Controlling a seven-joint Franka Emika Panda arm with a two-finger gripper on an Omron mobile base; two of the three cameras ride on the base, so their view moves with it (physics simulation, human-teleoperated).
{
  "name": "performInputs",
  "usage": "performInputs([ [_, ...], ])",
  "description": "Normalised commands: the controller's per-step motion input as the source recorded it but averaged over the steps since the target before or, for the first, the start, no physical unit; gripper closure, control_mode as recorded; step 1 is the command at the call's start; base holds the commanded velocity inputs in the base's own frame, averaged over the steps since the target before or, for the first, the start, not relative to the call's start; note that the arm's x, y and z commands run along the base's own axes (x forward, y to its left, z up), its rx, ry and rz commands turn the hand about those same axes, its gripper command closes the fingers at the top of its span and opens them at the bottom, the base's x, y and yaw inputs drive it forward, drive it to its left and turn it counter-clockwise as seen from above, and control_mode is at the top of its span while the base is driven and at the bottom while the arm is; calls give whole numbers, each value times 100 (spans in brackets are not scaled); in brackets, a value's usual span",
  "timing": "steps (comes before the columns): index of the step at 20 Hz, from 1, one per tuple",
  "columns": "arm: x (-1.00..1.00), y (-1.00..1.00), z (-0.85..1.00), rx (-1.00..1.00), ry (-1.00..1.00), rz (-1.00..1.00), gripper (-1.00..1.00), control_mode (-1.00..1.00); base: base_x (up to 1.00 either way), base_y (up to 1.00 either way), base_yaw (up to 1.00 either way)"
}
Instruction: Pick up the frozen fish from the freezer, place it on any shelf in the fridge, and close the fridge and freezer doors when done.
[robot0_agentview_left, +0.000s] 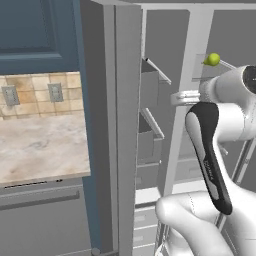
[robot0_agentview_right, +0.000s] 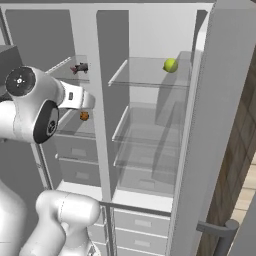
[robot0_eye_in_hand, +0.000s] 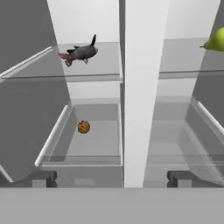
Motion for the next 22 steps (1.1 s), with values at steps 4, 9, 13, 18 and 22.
performInputs([
  [4, 5, 35, 26, 19, -16, 0, -100, -100, 0, 0, 0],
  [9, 7, 36, 29, 17, -6, 0, -100, -100, 0, 0, 0],
  [13, 9, 18, 33, 13, 4, 0, -100, -100, 0, 0, 0],
  [18, 11, 1, 31, 14, 23, 0, -100, -100, 0, 0, 0],
  [22, 0, 0, 7, 1, 7, 0, -100, -100, 0, 0, 0],
])
